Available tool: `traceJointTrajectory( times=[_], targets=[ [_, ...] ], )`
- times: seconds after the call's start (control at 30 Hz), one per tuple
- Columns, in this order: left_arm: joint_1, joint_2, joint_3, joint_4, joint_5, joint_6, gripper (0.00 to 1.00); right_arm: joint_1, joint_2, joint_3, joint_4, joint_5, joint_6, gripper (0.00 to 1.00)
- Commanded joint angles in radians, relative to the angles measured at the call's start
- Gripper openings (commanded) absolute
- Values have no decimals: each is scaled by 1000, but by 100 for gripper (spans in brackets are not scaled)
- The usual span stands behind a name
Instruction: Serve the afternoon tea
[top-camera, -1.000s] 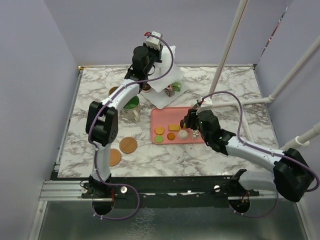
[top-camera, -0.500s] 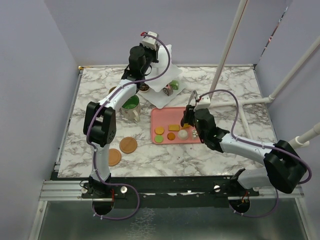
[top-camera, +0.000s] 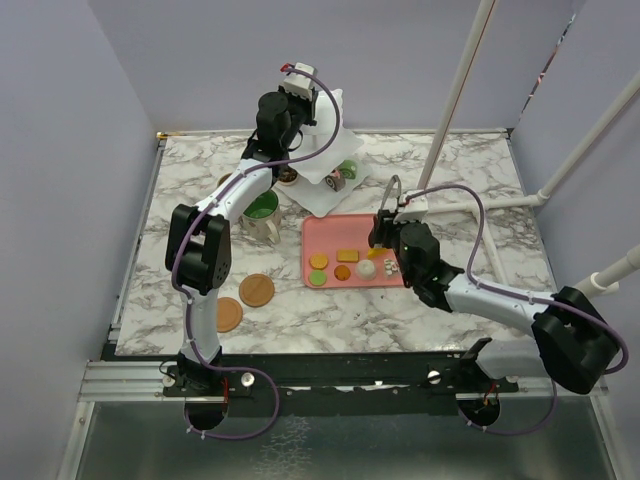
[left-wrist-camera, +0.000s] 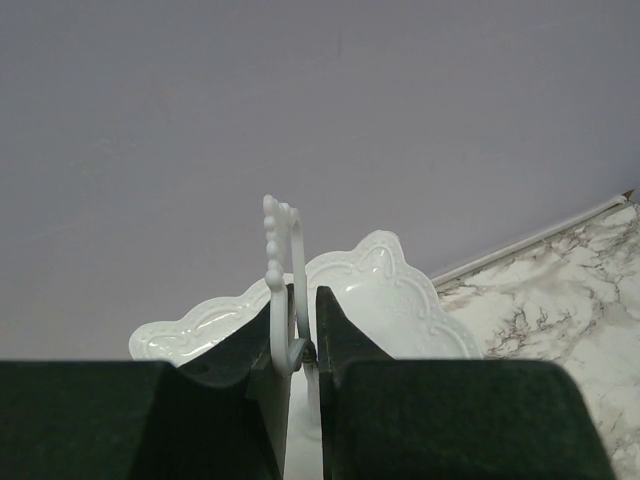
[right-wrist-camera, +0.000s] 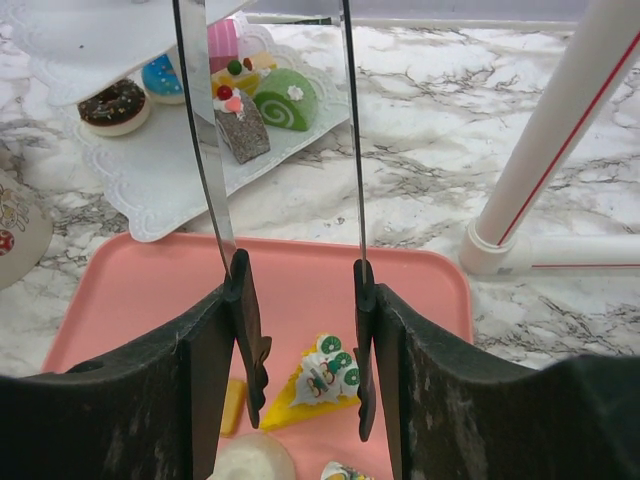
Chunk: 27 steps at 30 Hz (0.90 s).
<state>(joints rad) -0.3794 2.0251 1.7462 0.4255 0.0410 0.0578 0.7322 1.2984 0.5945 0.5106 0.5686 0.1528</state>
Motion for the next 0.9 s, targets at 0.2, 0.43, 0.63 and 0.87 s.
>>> traceJointTrajectory(
  times=[0.2,0.43,0.63,0.87],
  targets=[
    [5,-57,-9,30,34,14,15,6,78,-186,495,33,-82,56],
    [5,-64,-15,30,41,21,15,11,123,-213,562,0,-53,57],
    [7,-67,-21,33,44,24,15,35,147,-220,543,-17,-47,58],
    [7,-65,-18,33,57,21,15,70,174,-237,525,58,-56,63]
  ],
)
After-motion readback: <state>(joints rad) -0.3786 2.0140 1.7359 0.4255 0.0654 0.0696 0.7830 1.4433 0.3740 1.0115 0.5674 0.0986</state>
